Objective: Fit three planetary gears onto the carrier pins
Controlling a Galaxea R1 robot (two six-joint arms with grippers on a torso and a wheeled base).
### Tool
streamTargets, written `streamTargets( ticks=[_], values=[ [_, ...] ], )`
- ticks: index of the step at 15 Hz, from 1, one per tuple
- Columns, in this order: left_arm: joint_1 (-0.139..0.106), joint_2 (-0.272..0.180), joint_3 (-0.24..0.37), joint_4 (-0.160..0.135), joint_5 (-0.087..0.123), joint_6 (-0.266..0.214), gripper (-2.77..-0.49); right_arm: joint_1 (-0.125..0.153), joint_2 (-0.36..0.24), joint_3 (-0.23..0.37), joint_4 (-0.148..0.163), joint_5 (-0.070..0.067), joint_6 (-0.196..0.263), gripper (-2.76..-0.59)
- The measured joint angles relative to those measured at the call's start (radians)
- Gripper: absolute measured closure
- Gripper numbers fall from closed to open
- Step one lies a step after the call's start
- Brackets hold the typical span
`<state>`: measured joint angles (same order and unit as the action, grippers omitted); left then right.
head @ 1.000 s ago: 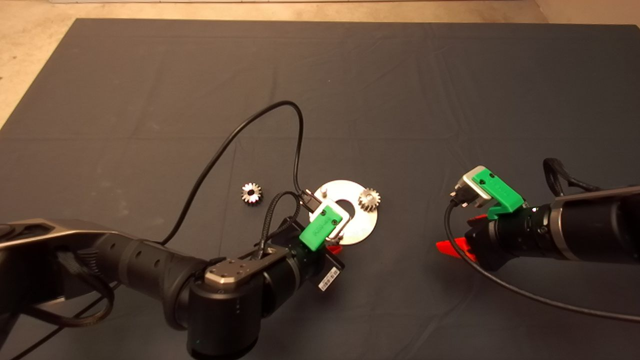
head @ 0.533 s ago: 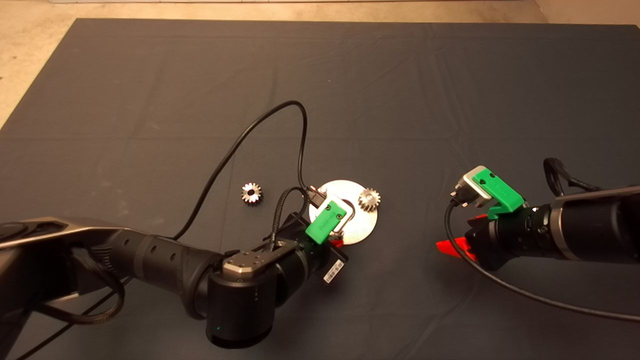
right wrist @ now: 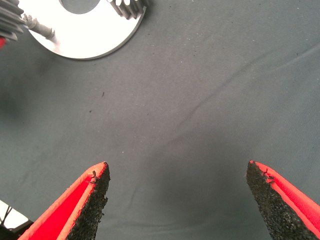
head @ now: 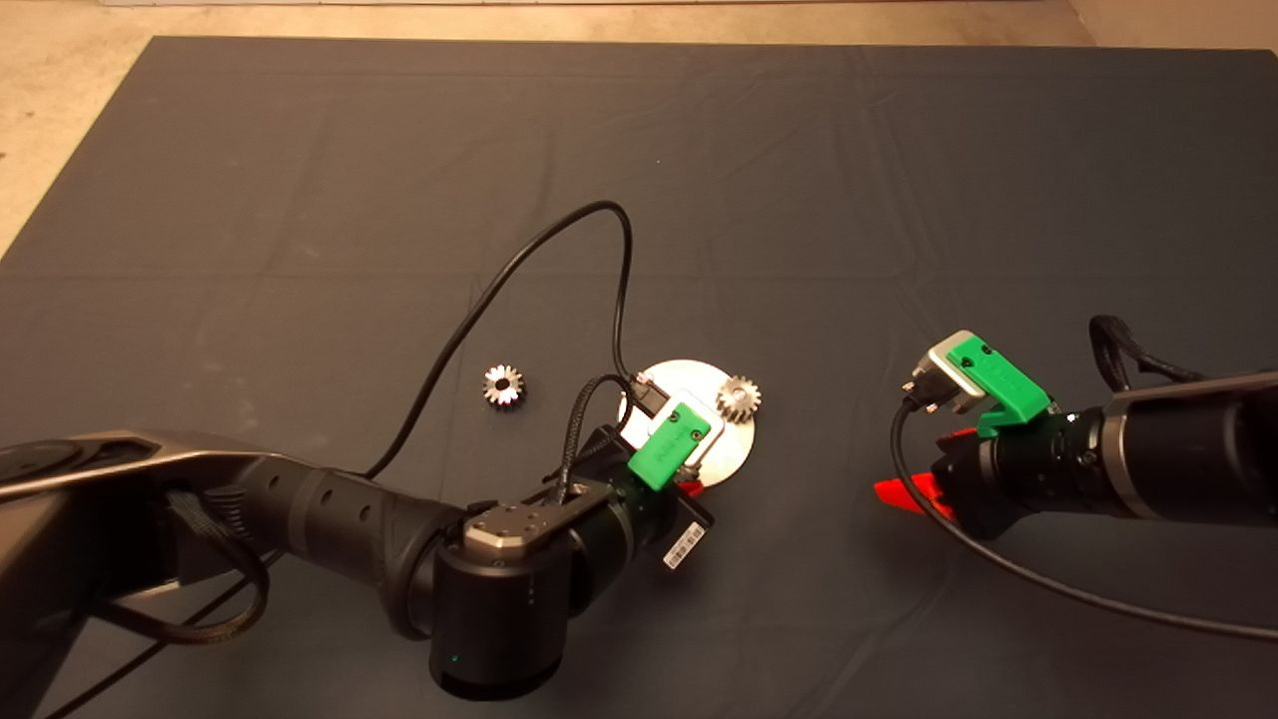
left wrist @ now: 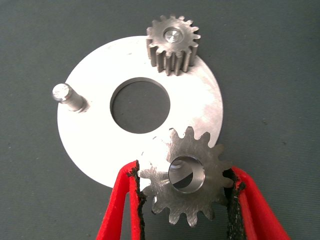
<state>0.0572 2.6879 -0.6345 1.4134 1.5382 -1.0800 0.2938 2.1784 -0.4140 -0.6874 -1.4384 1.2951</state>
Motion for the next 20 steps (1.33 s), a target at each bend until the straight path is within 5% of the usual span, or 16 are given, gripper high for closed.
streamTargets(
  ticks=[14, 20],
  values=[
    [0.001, 0.016, -0.040, 0.001, -0.001, 0.000, -0.70, 0.000, -0.001, 0.000, 0.000, 0.001, -0.001, -2.02],
    [0.024, 0.016, -0.041, 0.014, -0.001, 0.000, -0.70, 0.000, -0.001, 0.000, 0.000, 0.001, -0.001, -2.02]
  ],
)
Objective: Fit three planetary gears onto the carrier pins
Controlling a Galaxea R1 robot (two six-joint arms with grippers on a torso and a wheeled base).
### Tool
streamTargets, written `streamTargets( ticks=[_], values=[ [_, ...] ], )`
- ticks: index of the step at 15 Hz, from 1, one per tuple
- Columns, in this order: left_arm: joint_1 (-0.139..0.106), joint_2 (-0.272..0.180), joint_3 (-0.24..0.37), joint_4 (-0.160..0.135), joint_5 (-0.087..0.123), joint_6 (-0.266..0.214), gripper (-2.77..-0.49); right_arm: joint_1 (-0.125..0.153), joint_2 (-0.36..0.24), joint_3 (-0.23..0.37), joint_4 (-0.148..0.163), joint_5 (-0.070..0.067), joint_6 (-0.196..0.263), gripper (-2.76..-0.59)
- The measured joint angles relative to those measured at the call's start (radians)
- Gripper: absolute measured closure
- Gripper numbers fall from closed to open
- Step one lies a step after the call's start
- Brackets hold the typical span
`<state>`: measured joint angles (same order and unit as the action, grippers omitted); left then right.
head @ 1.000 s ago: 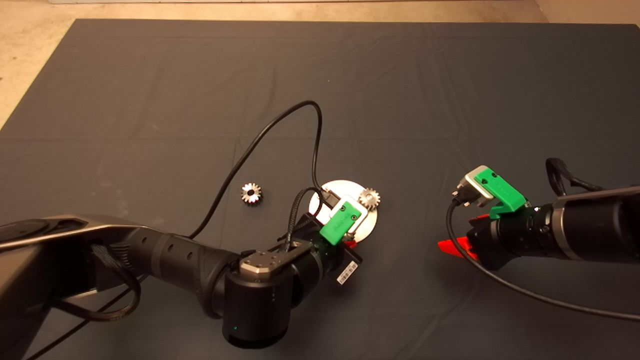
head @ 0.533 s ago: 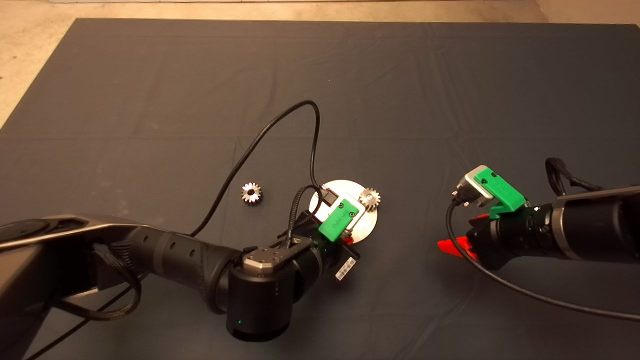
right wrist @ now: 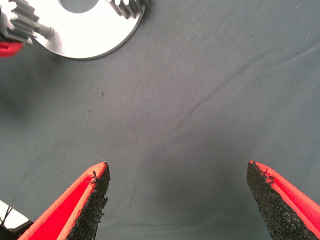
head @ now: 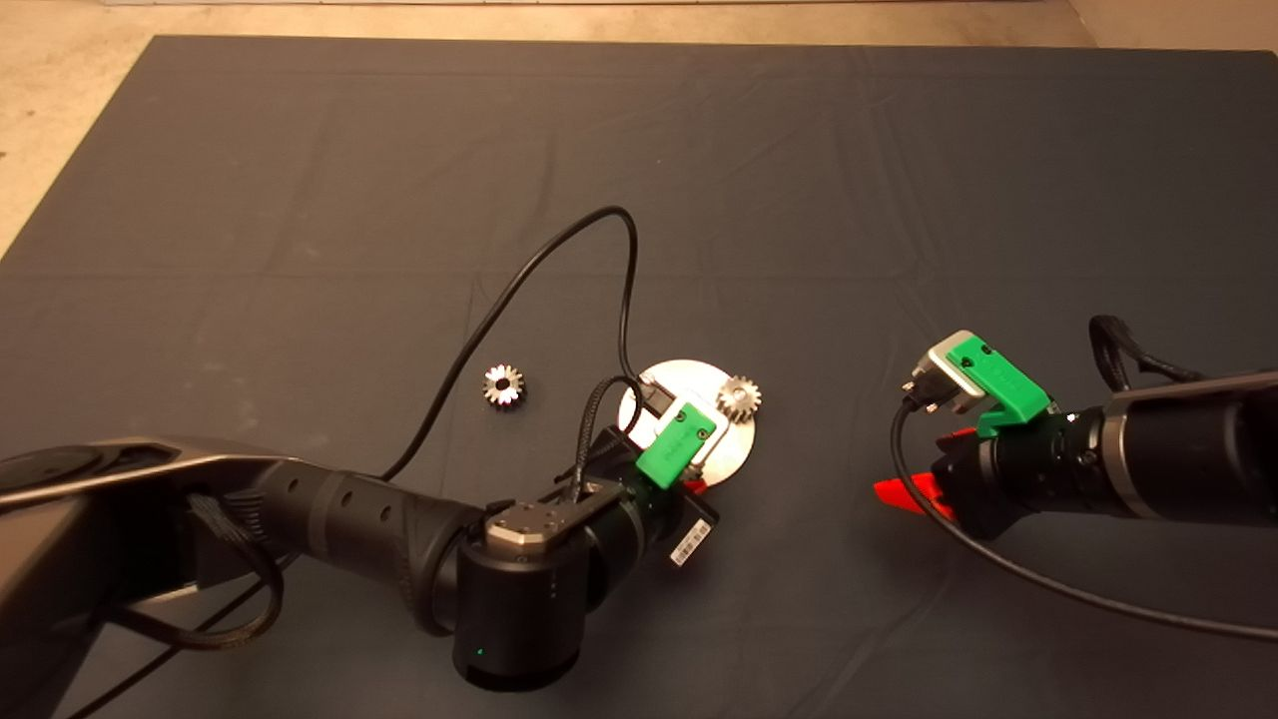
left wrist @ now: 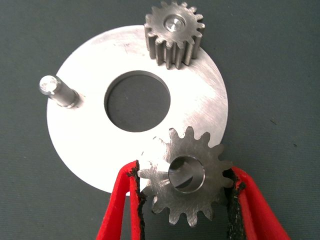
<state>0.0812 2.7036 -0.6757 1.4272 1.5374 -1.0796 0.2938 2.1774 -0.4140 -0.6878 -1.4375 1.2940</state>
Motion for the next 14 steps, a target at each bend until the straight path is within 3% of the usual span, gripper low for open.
streamTargets(
  ticks=[2, 10, 14],
  values=[
    [0.001, 0.000, -0.003, 0.004, -0.001, 0.000, -0.70, 0.000, 0.000, 0.000, 0.000, -0.001, 0.000, -2.02],
    [0.012, 0.000, -0.043, 0.017, -0.053, 0.000, -0.70, 0.000, 0.000, 0.000, 0.000, 0.000, 0.000, -2.02],
    [0.012, 0.000, -0.043, 0.017, -0.054, 0.000, -0.70, 0.000, 0.000, 0.000, 0.000, 0.000, -0.002, -2.02]
  ],
)
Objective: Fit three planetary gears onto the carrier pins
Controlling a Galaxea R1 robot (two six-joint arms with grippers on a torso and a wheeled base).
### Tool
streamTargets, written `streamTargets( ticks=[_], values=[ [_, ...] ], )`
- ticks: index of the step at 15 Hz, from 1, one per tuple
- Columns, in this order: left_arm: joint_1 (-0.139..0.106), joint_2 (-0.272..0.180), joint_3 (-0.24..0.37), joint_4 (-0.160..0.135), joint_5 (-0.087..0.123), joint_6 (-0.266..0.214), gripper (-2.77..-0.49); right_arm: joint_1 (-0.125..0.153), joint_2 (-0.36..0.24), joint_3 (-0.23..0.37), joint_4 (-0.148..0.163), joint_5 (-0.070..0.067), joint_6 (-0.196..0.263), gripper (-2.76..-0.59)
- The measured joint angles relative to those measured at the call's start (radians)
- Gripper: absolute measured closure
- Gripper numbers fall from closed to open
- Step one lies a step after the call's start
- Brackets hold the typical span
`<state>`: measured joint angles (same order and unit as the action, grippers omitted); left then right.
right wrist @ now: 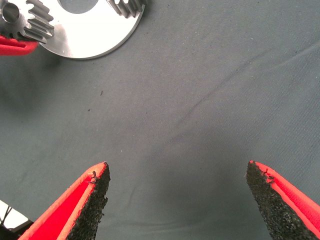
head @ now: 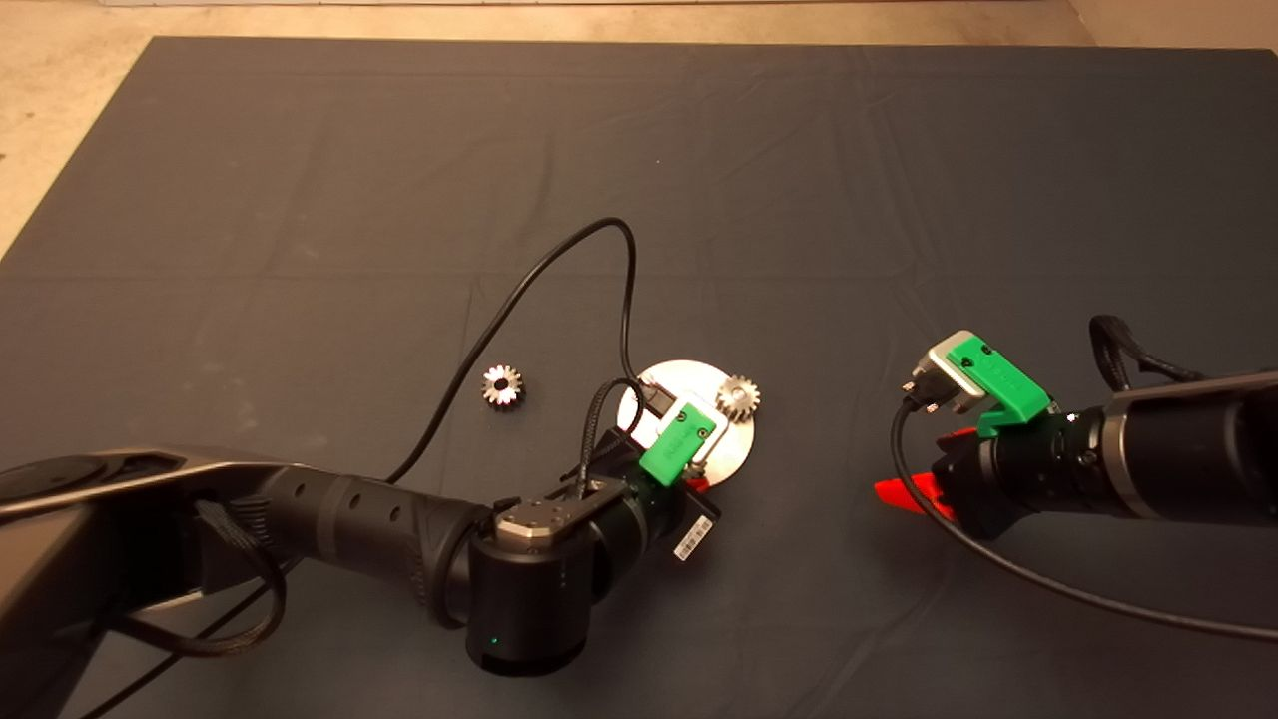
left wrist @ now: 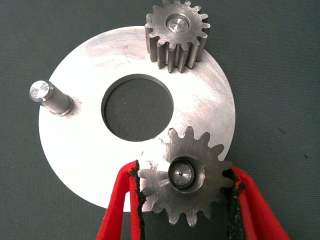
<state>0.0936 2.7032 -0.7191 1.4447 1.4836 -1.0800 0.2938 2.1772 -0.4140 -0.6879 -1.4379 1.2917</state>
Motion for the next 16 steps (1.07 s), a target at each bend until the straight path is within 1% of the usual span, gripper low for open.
streamTargets(
  ticks=[10, 11, 16],
  values=[
    [0.000, -0.002, 0.000, 0.004, -0.009, 0.000, -0.72, 0.000, 0.000, 0.000, 0.000, 0.000, 0.000, -2.02],
    [0.000, -0.002, 0.000, 0.004, -0.009, 0.000, -0.82, 0.000, 0.000, 0.000, 0.000, 0.000, 0.000, -2.02],
    [0.000, -0.002, 0.000, 0.004, -0.010, 0.001, -0.83, 0.000, 0.000, 0.000, 0.000, 0.000, 0.000, -2.02]
  ],
)
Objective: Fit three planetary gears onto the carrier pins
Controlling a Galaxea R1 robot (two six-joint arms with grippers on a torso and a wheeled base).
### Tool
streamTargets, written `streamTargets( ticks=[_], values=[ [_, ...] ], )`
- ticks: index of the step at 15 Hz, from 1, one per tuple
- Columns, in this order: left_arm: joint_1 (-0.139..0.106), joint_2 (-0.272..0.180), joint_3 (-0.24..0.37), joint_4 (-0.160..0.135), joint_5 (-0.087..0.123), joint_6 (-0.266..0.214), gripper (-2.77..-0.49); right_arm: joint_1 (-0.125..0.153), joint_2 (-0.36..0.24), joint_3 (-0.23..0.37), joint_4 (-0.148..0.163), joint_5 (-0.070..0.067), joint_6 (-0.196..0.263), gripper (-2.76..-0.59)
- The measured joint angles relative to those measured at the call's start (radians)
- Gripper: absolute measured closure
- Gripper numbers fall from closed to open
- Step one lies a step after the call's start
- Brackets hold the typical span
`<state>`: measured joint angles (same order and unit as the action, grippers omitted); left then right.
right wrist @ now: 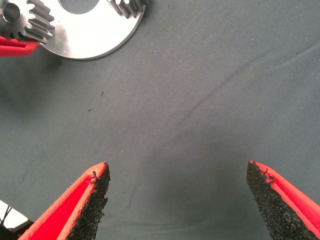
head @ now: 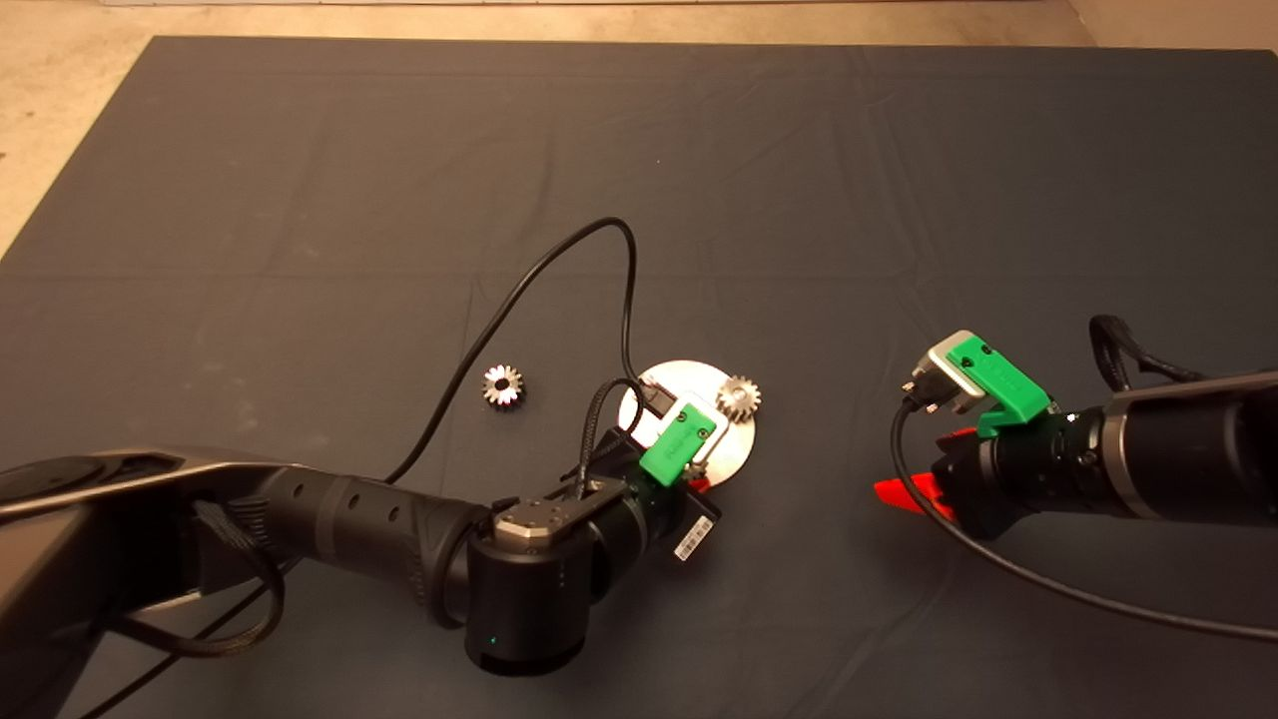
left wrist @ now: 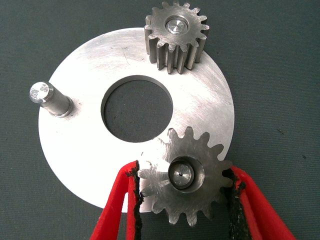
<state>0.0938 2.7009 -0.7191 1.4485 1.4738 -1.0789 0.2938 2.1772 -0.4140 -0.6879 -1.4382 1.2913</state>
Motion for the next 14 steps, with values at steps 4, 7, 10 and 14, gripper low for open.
streamTargets(
  ticks=[4, 7, 10, 14],
  values=[
    [0.000, 0.000, 0.000, 0.002, -0.001, 0.000, -0.92, 0.000, 0.000, 0.000, 0.000, 0.000, 0.000, -2.02],
    [0.000, 0.001, 0.000, 0.018, -0.010, 0.000, -1.07, 0.000, 0.000, 0.000, 0.000, 0.000, 0.000, -2.02],
    [0.000, 0.000, 0.000, 0.018, -0.010, 0.000, -1.30, 0.000, 0.000, 0.000, 0.000, 0.000, 0.000, -2.02],
    [0.000, 0.000, 0.008, 0.018, -0.010, 0.000, -1.46, 0.000, 0.000, 0.000, 0.000, 0.000, 0.000, -2.02]
  ],
)
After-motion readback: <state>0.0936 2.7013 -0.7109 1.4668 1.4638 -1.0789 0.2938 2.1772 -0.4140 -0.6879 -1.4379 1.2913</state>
